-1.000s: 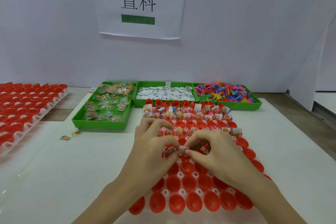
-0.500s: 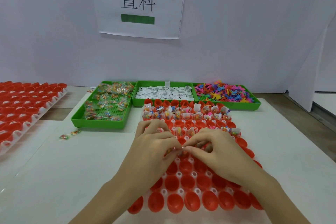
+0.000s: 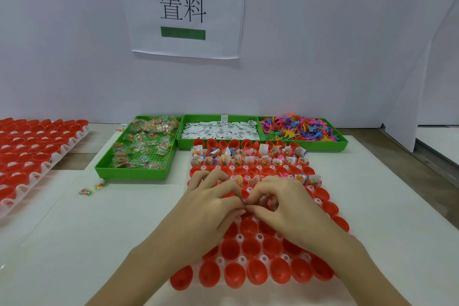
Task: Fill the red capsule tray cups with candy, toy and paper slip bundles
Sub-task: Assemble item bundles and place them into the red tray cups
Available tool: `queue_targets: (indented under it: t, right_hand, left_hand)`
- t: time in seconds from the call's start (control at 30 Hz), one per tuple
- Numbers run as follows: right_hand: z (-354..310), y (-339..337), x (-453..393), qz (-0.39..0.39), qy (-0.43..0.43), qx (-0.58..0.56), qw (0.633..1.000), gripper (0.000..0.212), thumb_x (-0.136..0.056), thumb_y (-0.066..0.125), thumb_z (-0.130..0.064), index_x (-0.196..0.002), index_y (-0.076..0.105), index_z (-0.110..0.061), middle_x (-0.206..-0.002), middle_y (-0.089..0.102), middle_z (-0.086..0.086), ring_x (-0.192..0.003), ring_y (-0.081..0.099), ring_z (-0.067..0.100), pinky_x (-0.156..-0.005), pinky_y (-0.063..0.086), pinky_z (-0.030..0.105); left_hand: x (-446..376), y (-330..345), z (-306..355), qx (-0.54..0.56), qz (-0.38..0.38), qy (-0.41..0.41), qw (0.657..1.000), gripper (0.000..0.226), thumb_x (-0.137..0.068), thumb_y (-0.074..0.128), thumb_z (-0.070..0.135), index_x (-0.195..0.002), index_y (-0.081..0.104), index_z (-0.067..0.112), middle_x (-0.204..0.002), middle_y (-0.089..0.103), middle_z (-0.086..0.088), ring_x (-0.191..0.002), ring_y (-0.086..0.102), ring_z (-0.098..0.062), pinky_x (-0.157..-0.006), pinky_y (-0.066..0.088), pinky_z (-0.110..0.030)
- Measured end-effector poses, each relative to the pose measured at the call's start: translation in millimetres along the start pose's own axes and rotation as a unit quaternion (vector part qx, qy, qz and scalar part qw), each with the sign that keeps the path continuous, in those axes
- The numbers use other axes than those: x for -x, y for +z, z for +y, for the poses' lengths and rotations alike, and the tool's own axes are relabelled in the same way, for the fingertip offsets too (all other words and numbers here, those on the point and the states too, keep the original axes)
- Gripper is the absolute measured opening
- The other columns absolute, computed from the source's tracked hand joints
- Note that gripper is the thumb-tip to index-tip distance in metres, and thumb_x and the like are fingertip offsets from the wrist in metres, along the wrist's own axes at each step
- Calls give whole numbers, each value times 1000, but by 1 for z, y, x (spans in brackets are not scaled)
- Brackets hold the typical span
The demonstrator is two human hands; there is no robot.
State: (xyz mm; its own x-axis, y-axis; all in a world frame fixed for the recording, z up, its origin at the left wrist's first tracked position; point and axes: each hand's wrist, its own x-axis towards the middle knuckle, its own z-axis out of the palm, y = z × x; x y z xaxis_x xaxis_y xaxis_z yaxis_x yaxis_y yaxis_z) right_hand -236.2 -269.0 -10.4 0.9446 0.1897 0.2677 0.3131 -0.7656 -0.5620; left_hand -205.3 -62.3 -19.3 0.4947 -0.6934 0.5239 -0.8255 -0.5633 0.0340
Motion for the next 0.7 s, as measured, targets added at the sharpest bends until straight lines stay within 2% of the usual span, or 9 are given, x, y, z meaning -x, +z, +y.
queue_targets:
  t: [0.07, 0.17, 0.3, 0.4, 0.5, 0.6, 0.7]
  right_hand:
    - [1, -6, 1, -31, -2, 8, 999, 11, -92, 74, -21, -91, 79, -31, -89, 64, -15, -83, 61, 4, -69, 46, 12]
    - [2, -16, 2, -58, -8, 38, 998, 26, -99, 64, -15, -105, 79, -35, -101, 66, -18, -91, 60, -2, -77, 46, 11]
    - [-1, -19, 1, -31, -23, 29, 999, 40, -97, 57, -1, -101, 80, -33, -103, 68, -21, -98, 61, -4, -83, 43, 8]
    - [-1, -15, 1, -51, -34, 53, 997, 48, -94, 52, 6, -97, 81, -32, -106, 68, -19, -100, 60, -2, -91, 47, 19]
    - [0, -12, 1, -53, -33, 72, 995, 49, -95, 50, 5, -98, 81, -32, -108, 67, -19, -104, 55, -2, -96, 45, 26]
    - [1, -11, 1, -55, -31, 72, 995, 50, -97, 48, 4, -99, 81, -34, -108, 65, -18, -105, 53, 1, -96, 45, 28]
    - [0, -10, 2, -58, -25, 51, 997, 51, -98, 46, 5, -99, 81, -32, -109, 62, -17, -104, 53, -2, -90, 46, 22]
  left_hand:
    - [1, -2, -3, 6, -16, 1, 1000, 30, -101, 48, 39, -95, 76, 31, -109, 65, 16, -109, 58, -18, -94, 38, -37]
    - [3, -4, -7, 24, -43, 1, 999, 31, -103, 43, 40, -104, 73, 34, -118, 63, 20, -117, 55, -13, -99, 34, -34]
    - [4, -8, -11, 26, -65, 27, 997, 31, -103, 45, 42, -110, 75, 35, -118, 68, 23, -121, 57, -5, -108, 29, -32]
    - [4, -11, -17, 36, -89, 24, 995, 30, -102, 51, 48, -113, 76, 38, -120, 69, 28, -127, 54, 1, -112, 27, -34]
    - [4, -11, -21, 82, -92, 4, 992, 34, -102, 47, 54, -116, 75, 41, -126, 65, 31, -133, 45, 10, -116, 24, -31]
    - [2, -15, -26, 141, -42, -28, 989, 36, -102, 46, 53, -115, 76, 37, -127, 64, 31, -131, 48, 11, -114, 29, -28]
    - [0, -20, -41, 159, 60, -99, 980, 34, -102, 49, 44, -115, 77, 28, -121, 68, 26, -122, 58, 4, -109, 39, -32]
